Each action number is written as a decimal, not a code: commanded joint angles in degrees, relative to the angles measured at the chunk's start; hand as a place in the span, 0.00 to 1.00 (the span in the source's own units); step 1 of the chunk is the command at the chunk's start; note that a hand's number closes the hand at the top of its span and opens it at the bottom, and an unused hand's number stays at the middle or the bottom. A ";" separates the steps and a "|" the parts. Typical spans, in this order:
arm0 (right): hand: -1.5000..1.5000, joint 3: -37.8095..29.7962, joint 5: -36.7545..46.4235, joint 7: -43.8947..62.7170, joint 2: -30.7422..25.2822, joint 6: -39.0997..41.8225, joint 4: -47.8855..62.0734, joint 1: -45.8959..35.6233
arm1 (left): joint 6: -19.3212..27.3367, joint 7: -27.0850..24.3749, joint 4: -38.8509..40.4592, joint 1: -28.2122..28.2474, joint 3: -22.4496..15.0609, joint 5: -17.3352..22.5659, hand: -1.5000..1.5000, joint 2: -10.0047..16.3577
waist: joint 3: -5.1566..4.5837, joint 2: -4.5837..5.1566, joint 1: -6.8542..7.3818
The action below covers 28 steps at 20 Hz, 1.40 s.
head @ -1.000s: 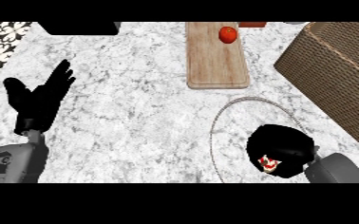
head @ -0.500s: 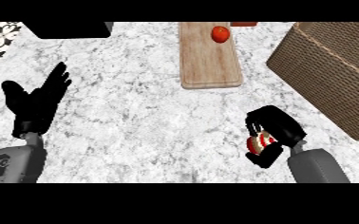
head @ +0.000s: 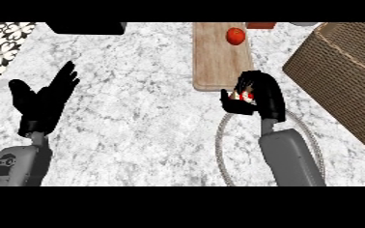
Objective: Pick the cupcake from the placemat and place it in the basket
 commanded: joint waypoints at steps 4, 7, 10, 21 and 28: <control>1.00 7.05 9.89 26.74 1.76 -20.19 -2.51 -14.95 | -0.53 -0.12 0.82 -1.48 -0.76 -0.38 0.50 -0.23 | -0.23 -0.14 1.22; 1.00 10.93 18.20 40.65 1.78 -21.09 -0.23 -21.62 | -0.43 -0.30 1.14 -1.16 -0.45 -0.45 0.50 -0.18 | -0.21 -0.14 0.65; 1.00 8.78 23.70 51.10 1.79 -17.26 1.51 -30.12 | -1.31 -2.28 1.83 0.64 0.19 -0.36 0.50 0.38 | -0.12 -0.09 0.09; 1.00 -4.50 30.44 52.04 -2.03 -8.84 14.17 -47.87 | -1.01 -1.77 0.87 0.09 1.37 -0.40 0.50 0.66 | 0.01 0.23 -0.52; 1.00 -9.58 34.50 50.17 -8.62 -8.32 22.05 -48.92 | -0.08 -0.02 -3.11 2.51 -0.42 -1.23 0.50 -1.15 | 0.02 0.22 -0.45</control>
